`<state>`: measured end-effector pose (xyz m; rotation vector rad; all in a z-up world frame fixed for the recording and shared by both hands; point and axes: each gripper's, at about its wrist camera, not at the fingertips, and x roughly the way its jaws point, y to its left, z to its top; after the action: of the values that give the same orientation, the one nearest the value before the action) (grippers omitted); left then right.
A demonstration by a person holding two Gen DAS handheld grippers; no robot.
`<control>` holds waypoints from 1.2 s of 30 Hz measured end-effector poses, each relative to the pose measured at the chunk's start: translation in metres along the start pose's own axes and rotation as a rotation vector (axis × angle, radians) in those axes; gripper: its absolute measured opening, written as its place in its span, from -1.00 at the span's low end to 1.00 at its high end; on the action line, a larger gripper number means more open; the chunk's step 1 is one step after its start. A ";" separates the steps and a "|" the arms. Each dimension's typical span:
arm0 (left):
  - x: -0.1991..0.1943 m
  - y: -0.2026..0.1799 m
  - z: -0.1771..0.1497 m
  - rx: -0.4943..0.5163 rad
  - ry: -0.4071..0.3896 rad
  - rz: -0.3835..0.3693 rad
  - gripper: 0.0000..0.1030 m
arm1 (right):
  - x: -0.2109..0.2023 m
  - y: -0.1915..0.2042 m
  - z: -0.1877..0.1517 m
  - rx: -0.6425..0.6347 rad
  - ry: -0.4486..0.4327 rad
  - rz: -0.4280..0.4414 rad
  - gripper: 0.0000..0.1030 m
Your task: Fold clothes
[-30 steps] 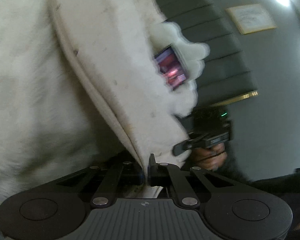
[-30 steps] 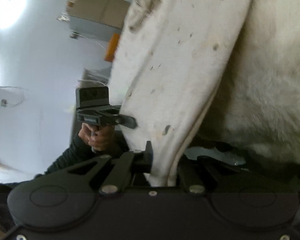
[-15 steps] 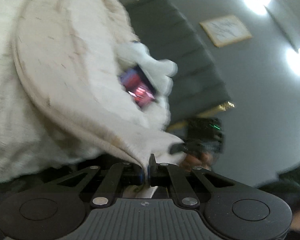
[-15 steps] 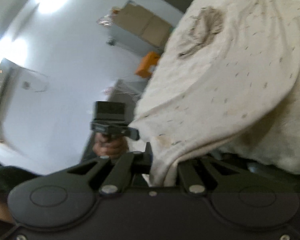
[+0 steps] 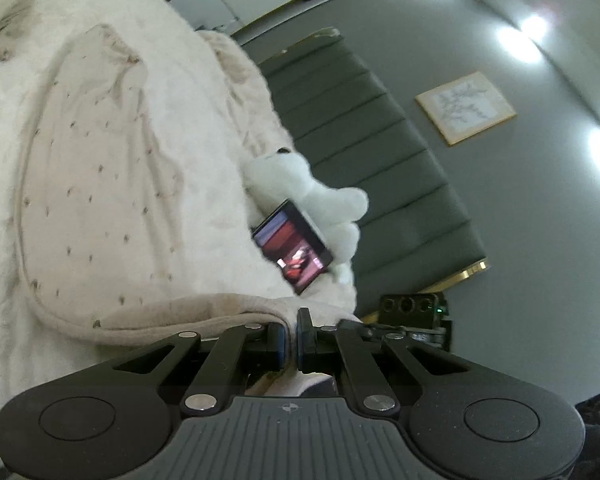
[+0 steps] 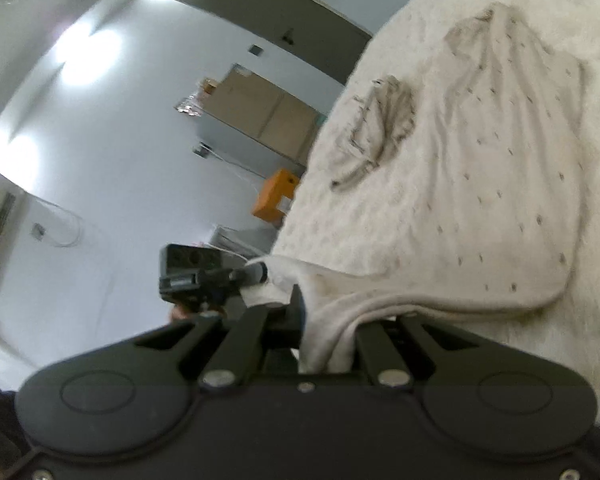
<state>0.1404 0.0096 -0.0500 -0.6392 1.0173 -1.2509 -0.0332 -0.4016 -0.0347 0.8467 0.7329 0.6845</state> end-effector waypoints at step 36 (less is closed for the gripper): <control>0.054 0.182 0.243 -0.101 -0.253 0.296 0.21 | 0.162 -0.190 0.254 0.091 -0.133 -0.431 -0.01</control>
<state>0.4400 -0.0301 -0.1125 -0.6787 0.9281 -0.8415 0.3037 -0.4727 -0.1247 0.7749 0.7979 0.2093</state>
